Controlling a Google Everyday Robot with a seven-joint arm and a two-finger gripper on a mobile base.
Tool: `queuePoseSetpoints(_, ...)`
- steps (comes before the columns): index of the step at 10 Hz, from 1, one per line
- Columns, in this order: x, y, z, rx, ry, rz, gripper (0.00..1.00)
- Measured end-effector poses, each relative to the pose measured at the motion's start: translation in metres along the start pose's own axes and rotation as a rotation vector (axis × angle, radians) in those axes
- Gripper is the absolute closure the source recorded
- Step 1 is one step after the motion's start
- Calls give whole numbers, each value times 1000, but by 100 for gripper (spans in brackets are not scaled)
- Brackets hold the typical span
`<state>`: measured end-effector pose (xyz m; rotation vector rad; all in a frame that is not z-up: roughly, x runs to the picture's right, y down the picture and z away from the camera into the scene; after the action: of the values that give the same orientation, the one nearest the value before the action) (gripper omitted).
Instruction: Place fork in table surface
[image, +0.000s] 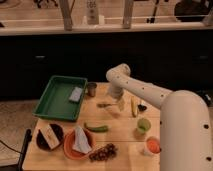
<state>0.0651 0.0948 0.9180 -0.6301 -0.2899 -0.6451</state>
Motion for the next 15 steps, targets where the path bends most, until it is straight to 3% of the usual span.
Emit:
queuePoseSetpoints(5, -2, -8, 25, -11, -12, 53, 20)
queuePoseSetpoints(12, -2, -15, 39, -16, -25, 106, 21)
queuePoseSetpoints(15, -1, -13, 42, -28, -35, 126, 48)
